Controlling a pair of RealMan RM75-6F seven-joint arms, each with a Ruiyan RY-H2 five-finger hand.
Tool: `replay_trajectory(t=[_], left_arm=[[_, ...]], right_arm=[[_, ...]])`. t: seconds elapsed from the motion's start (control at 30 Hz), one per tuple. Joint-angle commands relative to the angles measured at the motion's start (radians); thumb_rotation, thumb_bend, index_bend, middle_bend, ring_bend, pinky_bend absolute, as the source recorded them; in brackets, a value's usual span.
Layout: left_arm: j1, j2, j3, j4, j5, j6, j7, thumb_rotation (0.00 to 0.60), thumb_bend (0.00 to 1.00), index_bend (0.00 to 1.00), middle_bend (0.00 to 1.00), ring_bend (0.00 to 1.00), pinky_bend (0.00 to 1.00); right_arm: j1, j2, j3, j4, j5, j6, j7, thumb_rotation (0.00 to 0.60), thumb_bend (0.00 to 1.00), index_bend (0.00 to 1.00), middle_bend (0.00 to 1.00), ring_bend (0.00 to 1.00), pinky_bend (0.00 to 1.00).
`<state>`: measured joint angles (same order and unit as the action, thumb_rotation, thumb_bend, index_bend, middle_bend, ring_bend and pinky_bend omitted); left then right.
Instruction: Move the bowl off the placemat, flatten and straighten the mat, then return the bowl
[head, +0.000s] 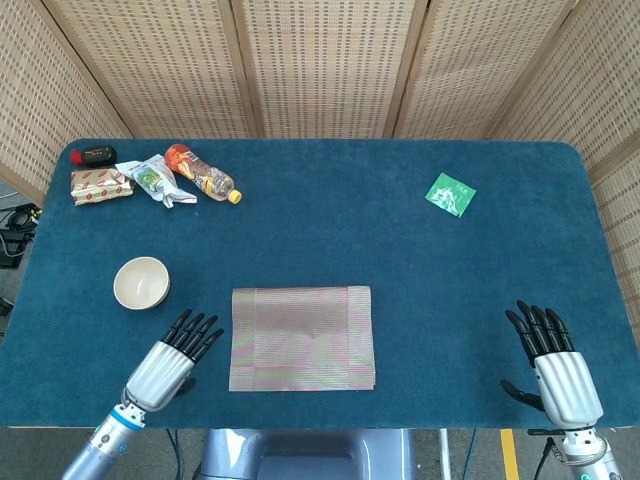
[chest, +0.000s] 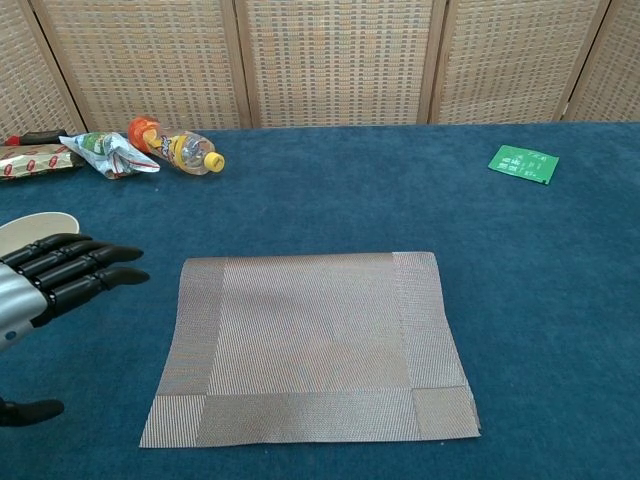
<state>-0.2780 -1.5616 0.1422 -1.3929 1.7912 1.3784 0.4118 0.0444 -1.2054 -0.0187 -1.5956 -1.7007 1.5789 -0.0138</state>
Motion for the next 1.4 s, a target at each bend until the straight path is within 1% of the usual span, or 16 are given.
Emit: replay_trajectory(t=[0.03, 0.17, 0.3, 0.57, 1.07, 1.13, 1.3, 1.4], left_arm=[[0.0, -0.033, -0.005, -0.004, -0.006, -0.029, 0.045, 0.6, 0.11, 0.1, 0.0, 0.0, 0.0], [-0.002, -0.064, -0.01, 0.005, -0.022, -0.059, 0.076, 0.6, 0.11, 0.11, 0.0, 0.0, 0.0], [-0.002, -0.095, -0.005, 0.01, -0.028, -0.087, 0.104, 0.6, 0.11, 0.11, 0.0, 0.0, 0.0], [0.0, -0.129, 0.005, 0.026, -0.029, -0.113, 0.139, 0.6, 0.11, 0.11, 0.0, 0.0, 0.0], [-0.017, -0.196, -0.014, 0.054, -0.024, -0.13, 0.165, 0.6, 0.13, 0.16, 0.0, 0.0, 0.0], [-0.021, -0.206, -0.015, 0.056, -0.022, -0.134, 0.17, 0.6, 0.15, 0.17, 0.0, 0.0, 0.0], [-0.022, -0.214, -0.008, 0.059, -0.007, -0.124, 0.161, 0.6, 0.26, 0.19, 0.0, 0.0, 0.0], [-0.023, -0.216, -0.006, 0.064, -0.001, -0.119, 0.162, 0.6, 0.29, 0.2, 0.0, 0.0, 0.0]], right_arm=[[0.0, 0.001, 0.0, 0.0, 0.0, 0.0, 0.001, 0.6, 0.18, 0.0, 0.0, 0.0, 0.0], [0.0, 0.003, 0.0, -0.001, -0.001, 0.001, 0.003, 0.6, 0.18, 0.0, 0.0, 0.0, 0.0], [-0.001, 0.003, 0.0, -0.001, 0.0, 0.0, 0.003, 0.6, 0.18, 0.0, 0.0, 0.0, 0.0], [-0.001, 0.006, 0.001, -0.004, 0.002, 0.002, 0.007, 0.6, 0.18, 0.0, 0.0, 0.0, 0.0], [-0.002, 0.009, 0.001, -0.006, -0.001, 0.005, 0.017, 0.6, 0.18, 0.0, 0.0, 0.0, 0.0], [-0.002, 0.009, 0.001, -0.006, -0.002, 0.004, 0.016, 0.6, 0.18, 0.0, 0.0, 0.0, 0.0], [-0.002, 0.009, 0.002, -0.006, -0.004, 0.007, 0.019, 0.6, 0.18, 0.0, 0.0, 0.0, 0.0], [-0.002, 0.009, 0.001, -0.005, -0.005, 0.007, 0.022, 0.6, 0.18, 0.0, 0.0, 0.0, 0.0]])
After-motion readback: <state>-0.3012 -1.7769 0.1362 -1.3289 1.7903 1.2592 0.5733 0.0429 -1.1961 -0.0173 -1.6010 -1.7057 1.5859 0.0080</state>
